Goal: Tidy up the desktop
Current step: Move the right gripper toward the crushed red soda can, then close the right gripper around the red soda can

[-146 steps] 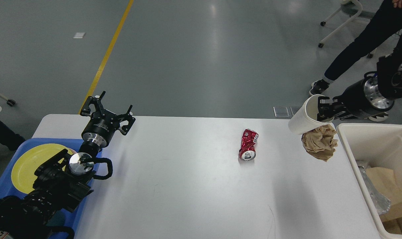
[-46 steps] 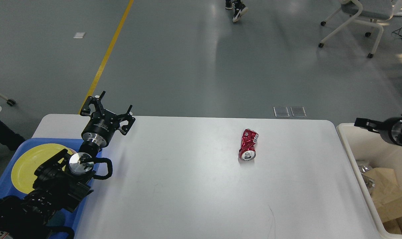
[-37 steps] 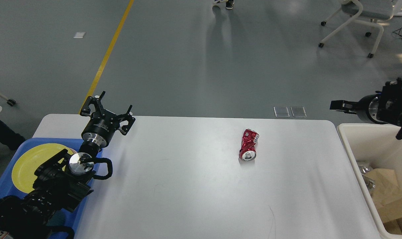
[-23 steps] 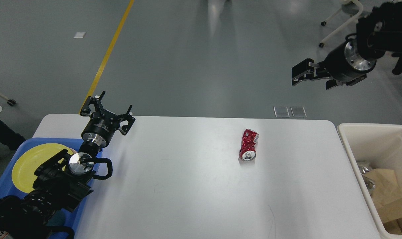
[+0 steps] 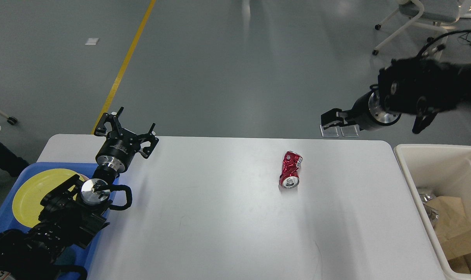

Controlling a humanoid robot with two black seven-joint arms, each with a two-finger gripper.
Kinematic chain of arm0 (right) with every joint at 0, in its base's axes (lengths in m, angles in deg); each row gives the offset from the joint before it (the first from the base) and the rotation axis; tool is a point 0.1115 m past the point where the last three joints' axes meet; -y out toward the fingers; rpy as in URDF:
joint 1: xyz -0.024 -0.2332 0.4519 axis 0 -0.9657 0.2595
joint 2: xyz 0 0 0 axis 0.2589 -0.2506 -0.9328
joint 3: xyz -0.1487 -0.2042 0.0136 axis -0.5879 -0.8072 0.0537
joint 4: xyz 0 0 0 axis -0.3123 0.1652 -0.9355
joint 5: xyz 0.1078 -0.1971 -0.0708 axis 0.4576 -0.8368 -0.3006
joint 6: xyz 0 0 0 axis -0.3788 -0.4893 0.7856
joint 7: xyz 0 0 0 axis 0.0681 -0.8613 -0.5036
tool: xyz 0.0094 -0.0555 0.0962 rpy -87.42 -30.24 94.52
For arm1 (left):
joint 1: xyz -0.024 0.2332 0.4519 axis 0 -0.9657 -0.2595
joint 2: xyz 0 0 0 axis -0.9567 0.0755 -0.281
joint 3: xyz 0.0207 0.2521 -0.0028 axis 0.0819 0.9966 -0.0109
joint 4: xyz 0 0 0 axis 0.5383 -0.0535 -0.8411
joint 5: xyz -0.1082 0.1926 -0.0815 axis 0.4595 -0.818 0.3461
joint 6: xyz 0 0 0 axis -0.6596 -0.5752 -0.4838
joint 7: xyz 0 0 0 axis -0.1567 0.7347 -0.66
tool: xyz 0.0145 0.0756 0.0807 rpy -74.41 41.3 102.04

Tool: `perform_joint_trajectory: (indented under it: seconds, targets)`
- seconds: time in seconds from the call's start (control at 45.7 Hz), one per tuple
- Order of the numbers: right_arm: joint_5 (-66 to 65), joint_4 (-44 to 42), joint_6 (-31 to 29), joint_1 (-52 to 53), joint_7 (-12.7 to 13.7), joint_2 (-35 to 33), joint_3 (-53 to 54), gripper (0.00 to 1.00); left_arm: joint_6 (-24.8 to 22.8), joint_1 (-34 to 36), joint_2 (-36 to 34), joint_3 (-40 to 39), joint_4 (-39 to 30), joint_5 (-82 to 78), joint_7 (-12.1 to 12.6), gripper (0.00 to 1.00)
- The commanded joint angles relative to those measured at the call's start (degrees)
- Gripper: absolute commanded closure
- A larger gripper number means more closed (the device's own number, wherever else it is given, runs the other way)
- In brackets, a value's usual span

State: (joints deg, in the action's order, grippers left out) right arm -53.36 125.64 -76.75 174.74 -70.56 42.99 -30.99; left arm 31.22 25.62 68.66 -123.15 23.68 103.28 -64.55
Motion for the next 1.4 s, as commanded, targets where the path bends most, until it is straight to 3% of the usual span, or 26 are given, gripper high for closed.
perform_joint_trajectory:
  seconds: [0.0, 0.35, 0.941, 1.379]
  targets:
    - [0.0, -4.5, 4.9, -8.9, 0.0, 2.0, 1.7, 0.0, 0.0, 0.0, 0.0, 0.0, 0.0, 0.0, 0.0, 0.04]
    - [0.1, -19.7, 8.2, -24.9, 0.1, 6.4, 11.4, 0.0, 0.0, 0.0, 0.0, 0.0, 0.0, 0.0, 0.0, 0.04]
    - [0.1, -26.2, 13.7, -35.9, 0.1, 9.9, 20.6, 0.0, 0.0, 0.0, 0.1, 0.0, 0.0, 0.0, 0.0, 0.04]
    - [0.1, -31.1, 14.8, -39.2, 0.1, 11.7, 21.0, 0.0, 0.0, 0.0, 0.1, 0.0, 0.0, 0.0, 0.0, 0.04]
